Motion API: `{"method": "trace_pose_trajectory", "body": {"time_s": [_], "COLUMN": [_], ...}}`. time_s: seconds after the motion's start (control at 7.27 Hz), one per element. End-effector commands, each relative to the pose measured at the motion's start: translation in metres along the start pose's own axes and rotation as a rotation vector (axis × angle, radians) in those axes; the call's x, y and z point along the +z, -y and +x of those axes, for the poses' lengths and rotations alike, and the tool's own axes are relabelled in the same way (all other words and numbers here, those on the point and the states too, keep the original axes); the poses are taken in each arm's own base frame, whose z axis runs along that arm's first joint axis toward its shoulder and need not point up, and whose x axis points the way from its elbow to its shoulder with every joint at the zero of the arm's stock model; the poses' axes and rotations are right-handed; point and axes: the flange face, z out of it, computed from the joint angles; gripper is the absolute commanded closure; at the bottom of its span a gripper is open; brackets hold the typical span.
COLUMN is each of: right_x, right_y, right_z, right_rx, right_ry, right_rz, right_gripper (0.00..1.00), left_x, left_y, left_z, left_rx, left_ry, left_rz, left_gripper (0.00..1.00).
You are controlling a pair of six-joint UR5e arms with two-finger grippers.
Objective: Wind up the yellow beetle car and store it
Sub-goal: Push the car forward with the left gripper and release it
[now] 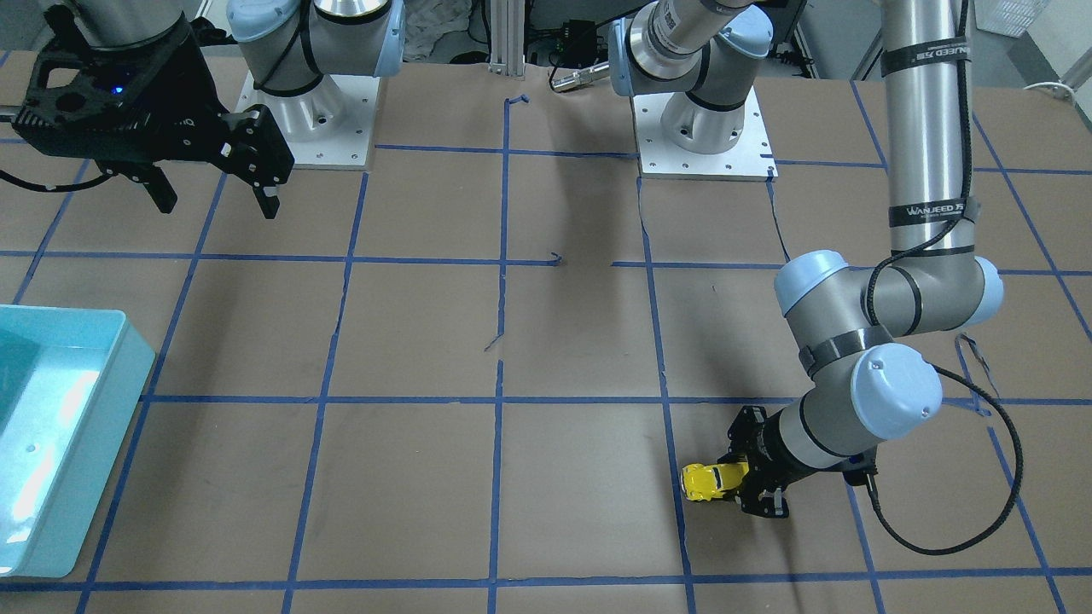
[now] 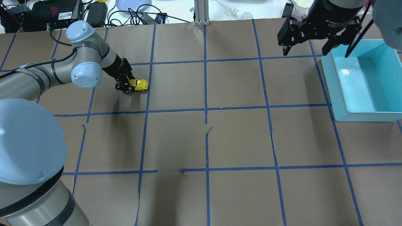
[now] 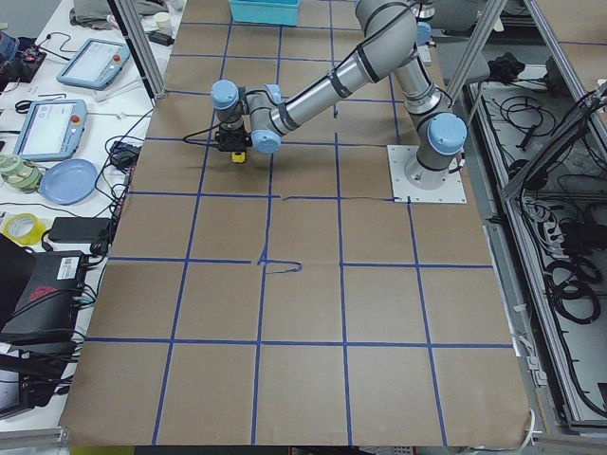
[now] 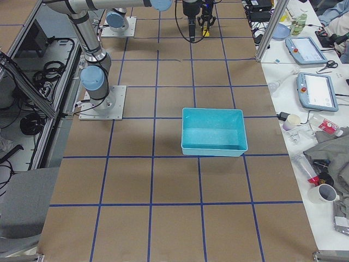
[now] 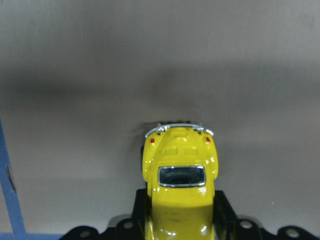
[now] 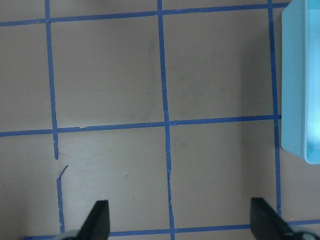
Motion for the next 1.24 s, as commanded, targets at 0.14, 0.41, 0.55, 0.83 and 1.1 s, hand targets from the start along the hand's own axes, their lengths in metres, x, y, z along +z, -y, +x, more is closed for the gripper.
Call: {"method": "trace_pose_trajectory", "body": {"time_s": [0.14,0.41,0.55,0.83,1.1], "right_x": [0.001,0.0,-0.001,-0.001,-0.001], "right_y": [0.0,0.0,-0.001,-0.001,-0.001], "right_z": [0.0,0.0,0.0,0.0,0.0], "right_rx": [0.001,-0.001,-0.001,0.001,0.001], "right_ry": [0.0,0.0,0.0,0.0,0.0], "right_rz": [-0.001,-0.001,0.002,0.002,0.001], "right_gripper": [0.0,0.0,0.0,0.0,0.0], "left_x": [-0.003,-0.002,-0.006,-0.009,-0.016], "left_y": [0.029,0.047,0.05,0.074,0.08], "left_z": [-0.001,-0.002,0.001,-0.001,-0.001], "left_rx": [0.051,0.063,0.058,0.043,0.056], "left_ry": [0.0,0.004,-0.003,-0.006,-0.016], "left_rz": [0.007,0.007,0.008,0.007,0.002], "left_gripper": [1.0,1.0,1.0,1.0,0.48]}}
